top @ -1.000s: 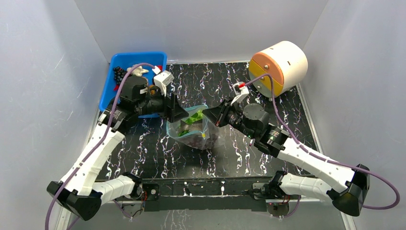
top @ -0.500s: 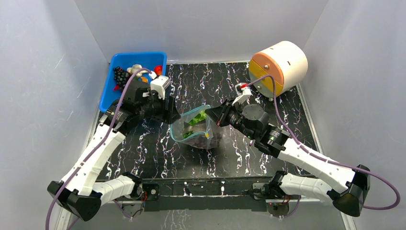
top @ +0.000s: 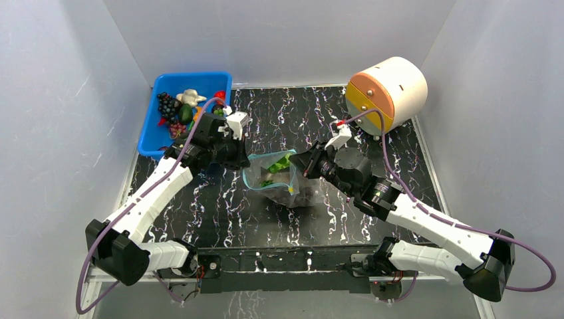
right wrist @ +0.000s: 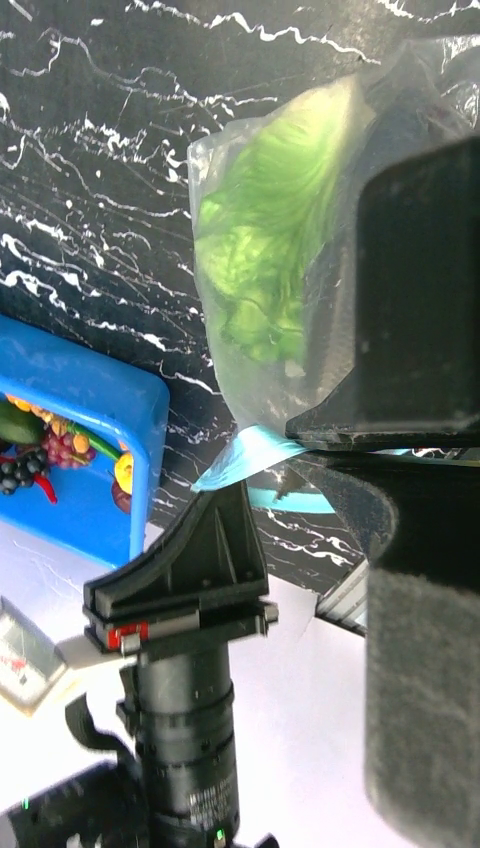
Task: Place the food in the zip-top bag and seal the zipper
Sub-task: Place the fake fish in the zipper food storage bag, then pick up the fake fruit from the bin.
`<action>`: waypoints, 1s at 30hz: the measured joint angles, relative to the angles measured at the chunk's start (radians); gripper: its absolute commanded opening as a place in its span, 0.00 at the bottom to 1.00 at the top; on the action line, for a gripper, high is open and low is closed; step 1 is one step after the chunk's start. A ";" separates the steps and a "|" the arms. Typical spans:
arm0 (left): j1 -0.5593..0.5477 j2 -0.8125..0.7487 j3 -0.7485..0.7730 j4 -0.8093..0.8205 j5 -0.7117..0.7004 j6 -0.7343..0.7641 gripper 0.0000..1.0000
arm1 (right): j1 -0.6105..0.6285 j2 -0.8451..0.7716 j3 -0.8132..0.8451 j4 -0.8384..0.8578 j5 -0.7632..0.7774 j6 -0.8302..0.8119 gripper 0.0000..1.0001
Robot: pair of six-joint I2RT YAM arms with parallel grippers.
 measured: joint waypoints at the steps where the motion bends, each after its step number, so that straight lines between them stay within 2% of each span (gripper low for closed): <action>1: -0.001 0.000 0.003 0.000 0.002 -0.005 0.00 | 0.000 0.000 0.000 -0.008 0.007 0.002 0.00; 4: -0.001 0.000 0.036 0.021 0.039 -0.047 0.00 | 0.000 0.000 0.000 -0.035 0.032 0.010 0.00; 9: -0.001 -0.015 0.045 0.145 0.133 -0.164 0.00 | 0.000 0.000 -0.002 -0.036 0.066 0.008 0.00; 15: -0.001 0.021 0.050 0.178 0.154 -0.230 0.02 | 0.000 -0.017 -0.033 -0.027 0.105 0.002 0.00; 21: -0.001 0.077 0.114 0.125 0.095 -0.219 0.46 | 0.000 -0.024 -0.033 -0.029 0.107 0.012 0.00; 26: -0.001 0.092 0.222 0.062 -0.019 -0.146 0.59 | 0.000 -0.049 -0.033 -0.030 0.107 0.014 0.00; 30: -0.001 0.090 0.275 0.045 -0.140 -0.071 0.62 | 0.000 -0.062 -0.034 -0.030 0.106 0.011 0.00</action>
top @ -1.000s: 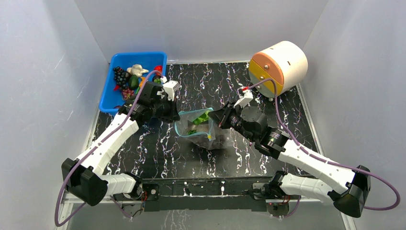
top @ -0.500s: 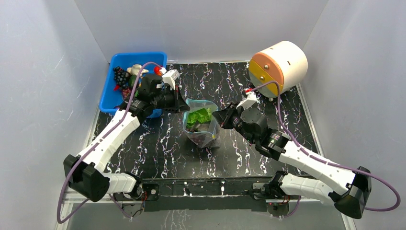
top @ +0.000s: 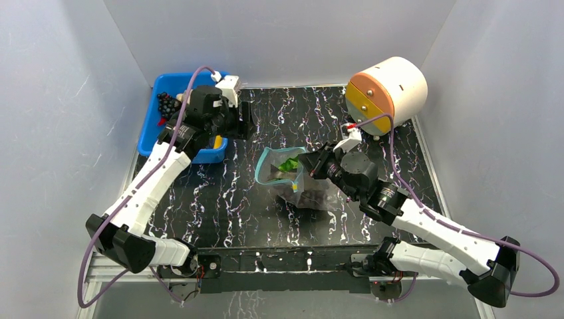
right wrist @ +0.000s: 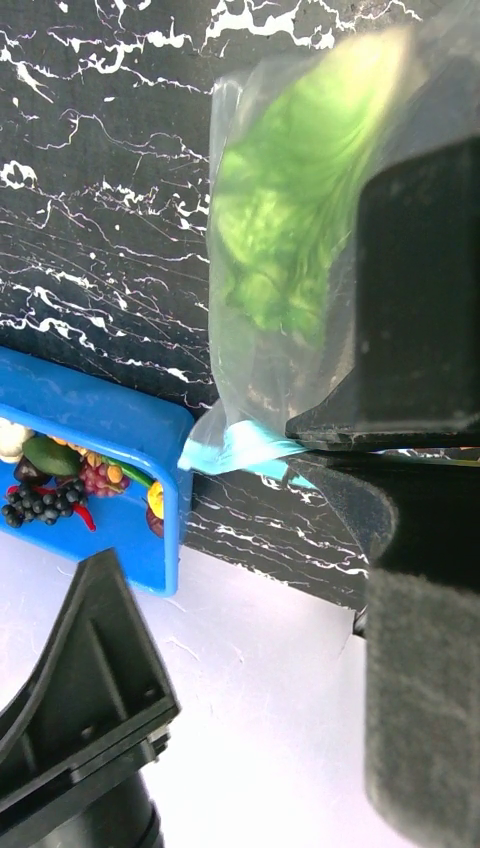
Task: Place the food in the zip-top bag and seal the zipper
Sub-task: Pick up the fake fruit from the bin.
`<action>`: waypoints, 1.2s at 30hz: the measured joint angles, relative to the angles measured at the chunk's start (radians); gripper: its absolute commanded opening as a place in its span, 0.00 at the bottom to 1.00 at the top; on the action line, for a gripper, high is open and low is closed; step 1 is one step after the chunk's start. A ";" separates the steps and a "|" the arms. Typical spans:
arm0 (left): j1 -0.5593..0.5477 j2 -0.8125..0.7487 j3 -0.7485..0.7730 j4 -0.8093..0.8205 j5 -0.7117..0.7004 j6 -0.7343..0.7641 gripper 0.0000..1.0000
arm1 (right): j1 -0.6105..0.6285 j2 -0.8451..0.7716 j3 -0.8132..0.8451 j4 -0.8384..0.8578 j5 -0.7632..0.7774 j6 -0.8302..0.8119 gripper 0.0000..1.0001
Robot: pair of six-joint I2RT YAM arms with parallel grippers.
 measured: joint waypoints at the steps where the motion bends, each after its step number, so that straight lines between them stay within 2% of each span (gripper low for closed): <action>1: 0.000 0.002 0.014 -0.004 -0.033 0.016 0.62 | 0.000 -0.003 -0.004 0.002 0.000 -0.001 0.00; 5: 0.000 0.035 0.099 -0.002 -0.179 0.085 0.64 | 0.000 -0.008 -0.019 -0.009 0.001 -0.006 0.00; 8: 0.017 0.085 0.161 -0.011 -0.230 0.125 0.62 | 0.000 -0.008 -0.019 -0.013 0.001 -0.013 0.00; 12: 0.105 0.198 0.241 -0.018 -0.213 0.153 0.60 | 0.000 -0.014 -0.019 -0.015 0.001 -0.022 0.00; 21: 0.358 0.372 0.246 -0.014 -0.166 0.185 0.54 | 0.000 -0.037 -0.019 -0.029 0.011 -0.027 0.00; 24: 0.408 0.444 0.256 -0.014 -0.159 0.196 0.58 | 0.000 -0.037 -0.019 -0.029 0.012 -0.027 0.00; 34: 0.515 0.613 0.261 0.020 -0.106 0.209 0.55 | 0.000 -0.001 -0.013 -0.028 0.011 -0.023 0.00; 36: 0.529 0.657 0.294 0.026 -0.098 0.209 0.59 | 0.000 0.008 -0.005 -0.028 0.011 -0.023 0.00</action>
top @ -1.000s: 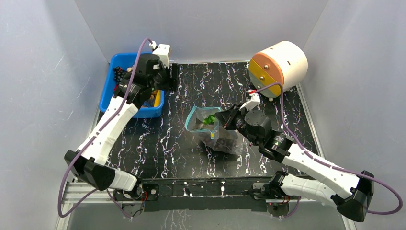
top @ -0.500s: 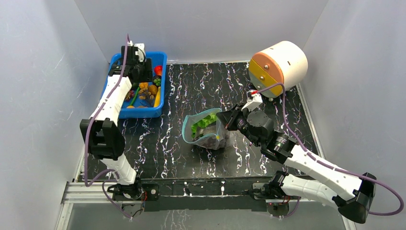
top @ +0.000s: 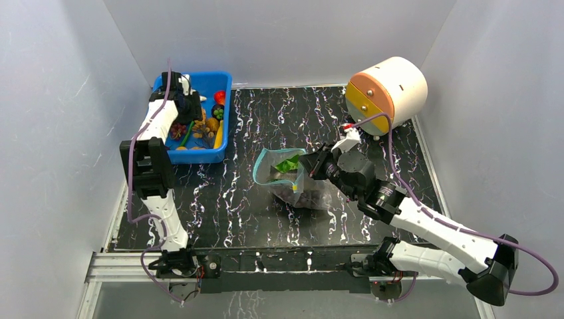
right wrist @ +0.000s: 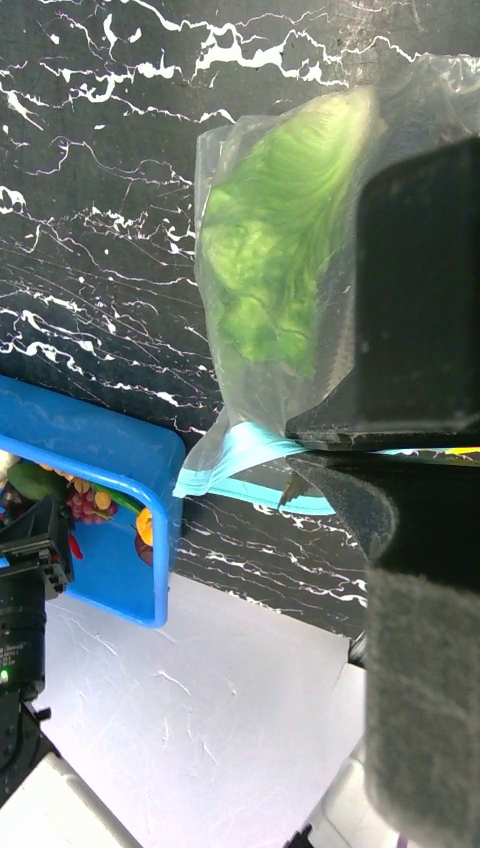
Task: Place the food in the zip-top bag and seal the zipper
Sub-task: Pick up the fake fruit from the bin.
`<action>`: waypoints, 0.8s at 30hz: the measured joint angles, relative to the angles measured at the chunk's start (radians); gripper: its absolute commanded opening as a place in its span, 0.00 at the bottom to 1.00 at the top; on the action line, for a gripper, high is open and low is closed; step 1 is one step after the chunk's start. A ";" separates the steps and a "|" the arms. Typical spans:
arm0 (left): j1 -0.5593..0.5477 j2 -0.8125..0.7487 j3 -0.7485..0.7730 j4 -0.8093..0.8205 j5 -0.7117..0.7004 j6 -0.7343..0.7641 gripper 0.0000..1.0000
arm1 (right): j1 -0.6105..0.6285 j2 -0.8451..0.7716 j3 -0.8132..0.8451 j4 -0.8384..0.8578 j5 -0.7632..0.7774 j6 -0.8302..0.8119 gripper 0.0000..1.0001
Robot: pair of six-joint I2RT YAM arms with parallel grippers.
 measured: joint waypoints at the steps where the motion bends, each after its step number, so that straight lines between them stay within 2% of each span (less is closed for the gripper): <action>1: 0.005 0.022 0.019 0.005 0.000 0.001 0.60 | 0.000 0.005 0.004 0.000 0.000 0.000 0.00; 7: 0.021 0.123 0.094 0.037 -0.080 0.024 0.59 | 0.000 0.012 0.013 0.000 0.000 0.009 0.00; 14: 0.026 0.237 0.247 0.075 -0.090 0.090 0.58 | 0.000 0.014 0.013 0.004 -0.004 0.022 0.00; 17: 0.027 0.296 0.314 0.076 -0.105 0.111 0.61 | 0.000 0.025 0.013 0.016 -0.004 0.022 0.00; 24: 0.028 0.354 0.339 0.077 -0.161 0.153 0.66 | 0.000 0.037 0.015 0.029 0.000 0.010 0.00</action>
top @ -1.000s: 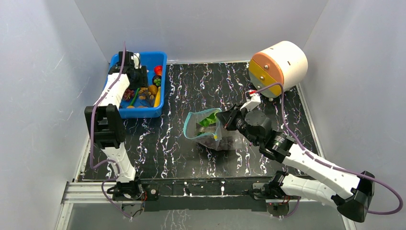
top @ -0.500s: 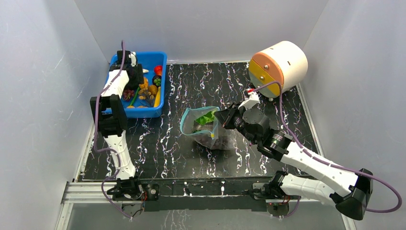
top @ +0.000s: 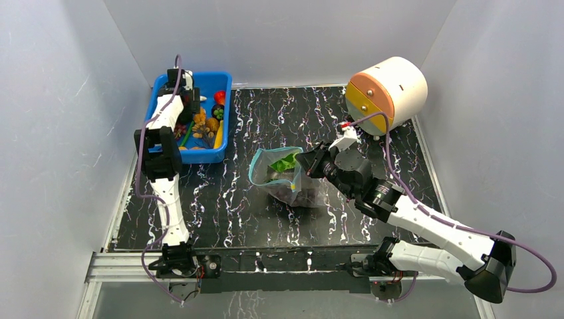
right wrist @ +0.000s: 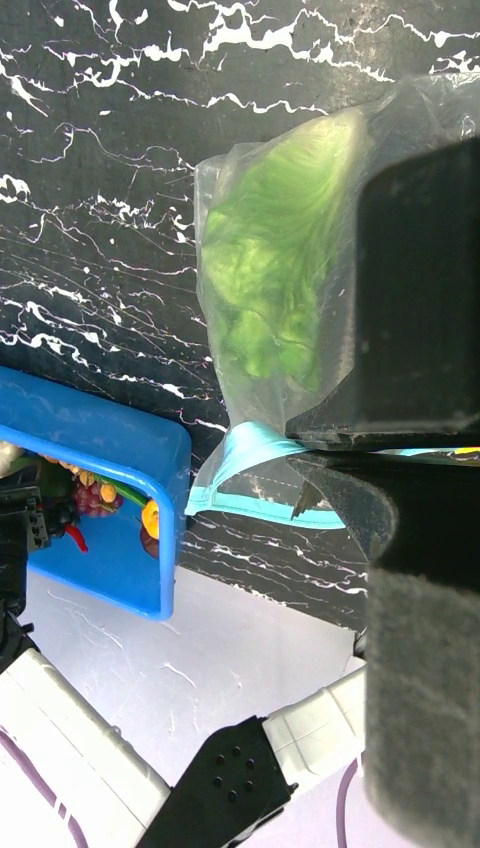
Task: Place the food in the zip-top bag and seal the zipper
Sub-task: Pick up the fake fruit from the bin.
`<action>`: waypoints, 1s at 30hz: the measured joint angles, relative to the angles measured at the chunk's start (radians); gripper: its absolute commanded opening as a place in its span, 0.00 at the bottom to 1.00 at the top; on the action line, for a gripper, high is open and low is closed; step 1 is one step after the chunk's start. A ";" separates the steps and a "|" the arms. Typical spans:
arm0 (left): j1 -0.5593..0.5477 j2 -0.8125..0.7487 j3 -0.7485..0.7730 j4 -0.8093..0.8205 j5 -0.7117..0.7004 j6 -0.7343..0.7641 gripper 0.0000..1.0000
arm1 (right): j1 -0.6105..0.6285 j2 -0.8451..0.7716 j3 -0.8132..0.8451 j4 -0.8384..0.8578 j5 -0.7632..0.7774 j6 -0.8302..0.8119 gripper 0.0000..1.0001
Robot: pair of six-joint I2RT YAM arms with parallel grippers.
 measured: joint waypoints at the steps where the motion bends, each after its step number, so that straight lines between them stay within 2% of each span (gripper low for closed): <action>1: 0.000 0.007 0.009 0.000 -0.010 0.003 0.66 | 0.000 0.000 0.000 0.000 0.001 -0.002 0.00; 15: -0.003 0.066 0.021 0.026 -0.043 0.009 0.65 | 0.000 -0.052 0.000 -0.029 0.024 -0.011 0.00; 18: -0.004 0.072 0.021 0.028 -0.043 0.009 0.59 | 0.000 -0.063 0.000 -0.032 0.029 -0.011 0.00; 21: -0.004 0.072 0.021 0.039 -0.042 0.006 0.45 | 0.000 -0.070 0.000 -0.033 0.032 -0.011 0.00; 30: -0.002 0.056 0.000 0.039 -0.021 -0.024 0.39 | 0.000 -0.073 0.000 -0.034 0.034 -0.010 0.00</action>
